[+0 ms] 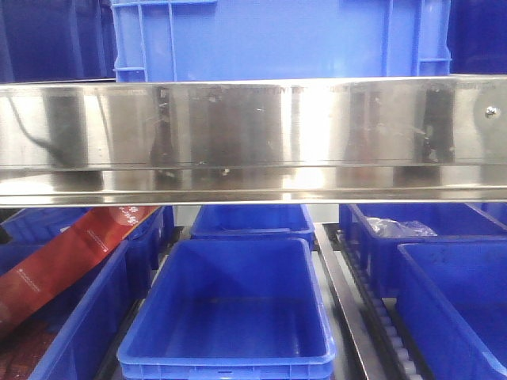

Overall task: Place valve from conveyor to right shelf box
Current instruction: 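Lower both valves into the blue bins and open both grippers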

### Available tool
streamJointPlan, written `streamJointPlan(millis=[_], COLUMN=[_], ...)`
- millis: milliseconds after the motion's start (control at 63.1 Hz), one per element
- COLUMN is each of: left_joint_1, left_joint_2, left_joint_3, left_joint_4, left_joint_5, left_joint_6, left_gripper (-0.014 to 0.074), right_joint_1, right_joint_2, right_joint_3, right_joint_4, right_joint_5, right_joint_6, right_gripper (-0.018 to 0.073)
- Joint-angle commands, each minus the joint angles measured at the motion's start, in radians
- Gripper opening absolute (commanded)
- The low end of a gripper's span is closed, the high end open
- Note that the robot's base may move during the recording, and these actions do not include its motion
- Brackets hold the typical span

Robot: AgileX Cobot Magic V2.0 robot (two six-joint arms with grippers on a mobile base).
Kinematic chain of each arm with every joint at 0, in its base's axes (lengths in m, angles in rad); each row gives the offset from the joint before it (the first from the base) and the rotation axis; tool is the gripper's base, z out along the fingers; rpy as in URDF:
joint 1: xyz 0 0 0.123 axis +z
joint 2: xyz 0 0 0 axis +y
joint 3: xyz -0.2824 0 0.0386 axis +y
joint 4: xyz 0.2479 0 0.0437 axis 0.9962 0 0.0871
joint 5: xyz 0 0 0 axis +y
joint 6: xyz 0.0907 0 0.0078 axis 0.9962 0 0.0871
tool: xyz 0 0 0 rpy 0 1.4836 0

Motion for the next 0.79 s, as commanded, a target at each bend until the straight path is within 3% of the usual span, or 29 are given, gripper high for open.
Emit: streamJointPlan(millis=[0,159,365,460,507,602,682,777], left_joint_1=[-0.009,-0.009,-0.014,-0.026,-0.034,-0.050,-0.055,-0.055], left_joint_2=[0.070,0.200,0.269,0.286,0.290,0.290,0.290,0.290], left_joint_3=[-0.103,-0.220,-0.233,-0.233,-0.233,-0.233,-0.233,-0.233], left_joint_4=[-0.037,-0.064,-0.136,-0.127,-0.127,-0.121,-0.119,-0.119], left_joint_5=[0.021,0.075,0.102,0.102,0.102,0.102,0.097,0.097], left_joint_6=[-0.031,-0.038,-0.038,-0.024,0.016,0.042,0.042,0.042], left_gripper=[-0.0111,-0.0111,-0.0111,-0.0110,-0.0096,0.0009,0.0162,0.0320], right_joint_1=[0.028,0.069,0.071,0.071,0.071,0.071,0.071,0.071], right_joint_2=[0.039,0.141,0.230,0.247,0.251,0.251,0.251,0.251], right_joint_3=[-0.052,-0.068,-0.068,-0.068,-0.068,-0.068,-0.068,-0.068], right_joint_4=[0.013,0.013,0.023,0.023,0.023,0.027,0.027,0.027], right_joint_5=[-0.061,-0.131,-0.141,-0.141,-0.139,-0.135,-0.135,-0.117], right_joint_6=[-0.009,-0.009,-0.009,-0.009,-0.009,-0.009,-0.009,-0.009], right_gripper=[-0.0165,-0.0165,-0.0154,-0.0074,0.0008,0.0165,0.0281,0.0361])
